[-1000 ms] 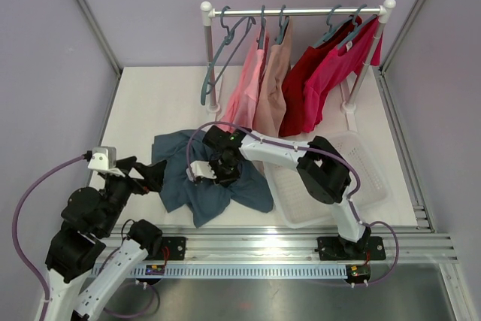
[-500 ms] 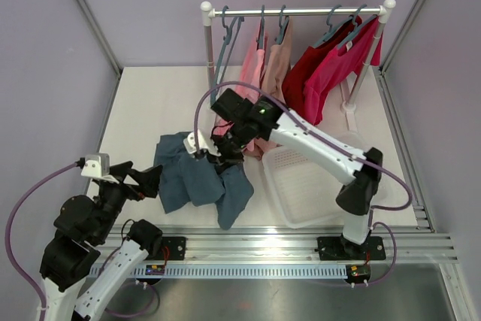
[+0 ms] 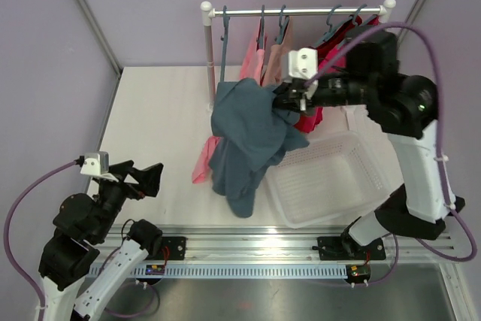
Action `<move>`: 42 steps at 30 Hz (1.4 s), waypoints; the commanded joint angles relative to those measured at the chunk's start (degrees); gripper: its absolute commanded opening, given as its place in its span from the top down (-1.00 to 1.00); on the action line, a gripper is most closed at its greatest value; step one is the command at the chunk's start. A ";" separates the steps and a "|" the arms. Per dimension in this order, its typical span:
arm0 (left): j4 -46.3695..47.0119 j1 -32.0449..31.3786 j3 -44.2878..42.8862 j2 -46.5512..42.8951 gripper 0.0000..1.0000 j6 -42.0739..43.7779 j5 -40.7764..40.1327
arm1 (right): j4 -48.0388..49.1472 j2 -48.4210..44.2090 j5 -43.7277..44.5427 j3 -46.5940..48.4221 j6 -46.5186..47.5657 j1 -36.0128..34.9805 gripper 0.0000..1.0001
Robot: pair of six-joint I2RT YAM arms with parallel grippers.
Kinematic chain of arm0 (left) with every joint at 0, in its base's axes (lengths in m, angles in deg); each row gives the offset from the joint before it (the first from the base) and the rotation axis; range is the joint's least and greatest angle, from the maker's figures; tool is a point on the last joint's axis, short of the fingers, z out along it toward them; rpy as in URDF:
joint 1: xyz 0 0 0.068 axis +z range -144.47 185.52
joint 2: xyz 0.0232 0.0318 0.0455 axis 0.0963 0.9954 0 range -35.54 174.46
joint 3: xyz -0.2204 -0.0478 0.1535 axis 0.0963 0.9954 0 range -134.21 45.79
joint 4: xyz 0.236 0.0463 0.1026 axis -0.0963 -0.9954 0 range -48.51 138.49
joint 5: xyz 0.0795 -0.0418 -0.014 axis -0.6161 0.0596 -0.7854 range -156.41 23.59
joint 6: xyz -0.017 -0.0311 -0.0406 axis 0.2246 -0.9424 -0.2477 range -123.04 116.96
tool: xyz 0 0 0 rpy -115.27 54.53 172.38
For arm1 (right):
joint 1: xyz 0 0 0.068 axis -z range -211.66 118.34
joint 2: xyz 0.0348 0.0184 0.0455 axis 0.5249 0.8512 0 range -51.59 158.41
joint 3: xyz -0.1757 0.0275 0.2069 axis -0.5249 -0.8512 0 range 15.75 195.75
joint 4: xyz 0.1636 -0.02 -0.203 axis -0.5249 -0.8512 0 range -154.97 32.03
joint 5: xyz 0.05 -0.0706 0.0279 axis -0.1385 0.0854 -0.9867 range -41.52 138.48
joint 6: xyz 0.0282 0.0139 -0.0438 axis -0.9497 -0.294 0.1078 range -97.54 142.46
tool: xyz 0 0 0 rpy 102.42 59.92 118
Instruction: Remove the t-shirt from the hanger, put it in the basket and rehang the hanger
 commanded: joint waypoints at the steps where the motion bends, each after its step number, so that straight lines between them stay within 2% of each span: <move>1: 4.11 0.21 -0.18 2.21 -0.98 -1.18 1.30 | 5.26 -5.53 2.49 5.76 -5.60 2.08 1.00; 8: 6.75 0.21 1.76 4.23 -0.97 -2.50 2.88 | 6.76 -14.92 10.92 6.03 -6.75 5.60 1.00; 14: 8.07 0.21 1.15 6.08 -0.98 -2.68 4.46 | 8.52 -20.29 21.91 -0.02 -5.17 6.57 1.00; 17: 8.33 0.21 0.71 6.78 -0.98 -2.51 4.82 | 8.96 -22.66 23.86 -6.08 -4.65 7.27 1.00; 21: 8.16 0.21 0.44 7.05 -0.98 -1.98 5.08 | 10.88 -26.45 25.35 -20.02 -3.76 9.55 1.00; 26: 7.28 0.21 -0.08 6.96 -0.98 -1.19 5.08 | 13.88 -30.40 22.81 -35.59 -3.85 15.78 1.00; 28: 6.67 0.21 -0.35 6.87 -0.98 -0.66 5.08 | 14.24 -31.20 20.36 -38.87 -3.68 17.28 1.00; 34: 5.87 0.21 -0.96 6.52 -0.98 0.74 5.17 | 6.77 -33.48 8.66 -52.22 4.92 18.43 1.00; 38: 7.01 0.21 -0.35 6.69 -0.98 0.83 6.22 | 7.73 -33.66 7.07 -64.95 5.73 18.34 0.94; 42: 9.03 0.21 0.27 7.22 -0.98 0.48 7.36 | 12.81 -31.12 8.65 -73.50 5.29 18.52 0.84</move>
